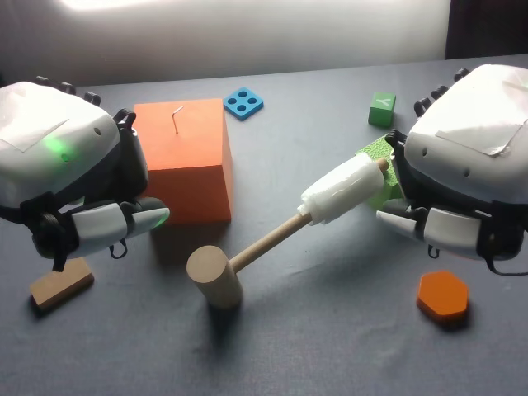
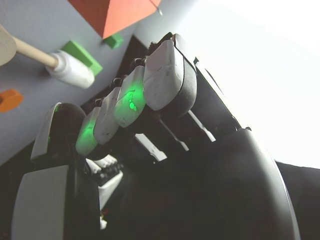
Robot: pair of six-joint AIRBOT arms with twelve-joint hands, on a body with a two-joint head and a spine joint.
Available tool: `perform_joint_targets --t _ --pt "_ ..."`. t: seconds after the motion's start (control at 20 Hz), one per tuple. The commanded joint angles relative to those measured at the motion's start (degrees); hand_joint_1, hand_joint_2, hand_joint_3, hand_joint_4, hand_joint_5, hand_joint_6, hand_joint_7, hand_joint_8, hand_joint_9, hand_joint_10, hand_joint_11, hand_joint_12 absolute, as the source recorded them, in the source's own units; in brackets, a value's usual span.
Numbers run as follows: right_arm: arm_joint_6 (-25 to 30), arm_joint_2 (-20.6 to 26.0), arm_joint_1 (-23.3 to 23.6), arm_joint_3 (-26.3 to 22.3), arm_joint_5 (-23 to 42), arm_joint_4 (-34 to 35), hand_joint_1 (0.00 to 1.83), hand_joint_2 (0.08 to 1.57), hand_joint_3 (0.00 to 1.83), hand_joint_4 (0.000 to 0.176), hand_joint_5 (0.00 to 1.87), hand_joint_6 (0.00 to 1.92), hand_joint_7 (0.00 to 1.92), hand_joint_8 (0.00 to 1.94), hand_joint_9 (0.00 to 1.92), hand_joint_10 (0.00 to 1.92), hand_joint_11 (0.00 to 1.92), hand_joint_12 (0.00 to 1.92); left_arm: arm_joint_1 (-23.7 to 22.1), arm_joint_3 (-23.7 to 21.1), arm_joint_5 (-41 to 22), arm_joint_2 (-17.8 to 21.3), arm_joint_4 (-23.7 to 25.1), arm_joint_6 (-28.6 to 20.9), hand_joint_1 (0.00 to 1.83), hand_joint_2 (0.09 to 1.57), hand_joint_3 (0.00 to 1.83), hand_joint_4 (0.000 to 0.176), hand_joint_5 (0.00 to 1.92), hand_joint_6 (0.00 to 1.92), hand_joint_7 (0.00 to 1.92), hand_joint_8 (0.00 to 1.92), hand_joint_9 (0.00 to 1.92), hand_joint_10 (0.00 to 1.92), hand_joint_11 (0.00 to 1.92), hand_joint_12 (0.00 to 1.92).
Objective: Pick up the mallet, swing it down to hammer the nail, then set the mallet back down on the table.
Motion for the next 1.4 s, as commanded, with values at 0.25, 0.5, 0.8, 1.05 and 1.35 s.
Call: perform_joint_targets --t 0.25,0.5,0.8,1.05,1.35 --pt "-1.19 -0.01 0.47 -0.52 4.0 -1.72 0.0 1.1 0.02 0.0 0.09 0.0 0.08 0.01 0.05 0.02 0.03 0.02 -0.28 0.52 -6.01 -0.02 1.32 -0.53 0.0 1.1 0.04 0.0 0.0 0.0 0.0 0.0 0.0 0.0 0.0 0.0" --pt "-1.92 -0.18 -0.41 -0.47 5.14 -1.74 0.25 1.06 0.0 0.0 0.04 0.0 0.01 0.0 0.0 0.0 0.0 0.01 0.08 0.76 -5.91 0.11 2.54 -1.94 0.0 1.1 0.03 0.0 0.0 0.0 0.0 0.0 0.0 0.0 0.0 0.0" --pt "25.21 -0.61 -0.69 3.53 0.1 -29.26 1.01 1.0 0.0 0.0 0.0 0.0 0.0 0.0 0.0 0.0 0.0 0.0 1.65 3.67 -1.44 0.43 16.17 -13.73 0.0 1.1 0.03 0.0 0.0 0.0 0.0 0.0 0.0 0.0 0.0 0.0" --pt "18.8 -3.48 0.77 7.4 -4.6 -21.41 1.02 0.9 0.04 0.0 0.0 0.0 0.0 0.0 0.0 0.0 0.01 0.21 3.86 7.77 1.27 0.38 28.4 -24.97 0.0 1.11 0.02 0.0 0.0 0.0 0.0 0.0 0.0 0.0 0.0 0.0" --pt "-20.8 -9.43 3.65 9.91 -2.96 18.09 1.13 0.96 0.02 0.0 0.0 0.0 0.0 0.0 0.0 0.0 0.0 0.32 8.8 13.37 -1.58 -0.78 35.32 -33.43 0.0 1.13 0.03 0.0 0.0 0.0 0.0 0.0 0.0 0.0 0.0 0.0"
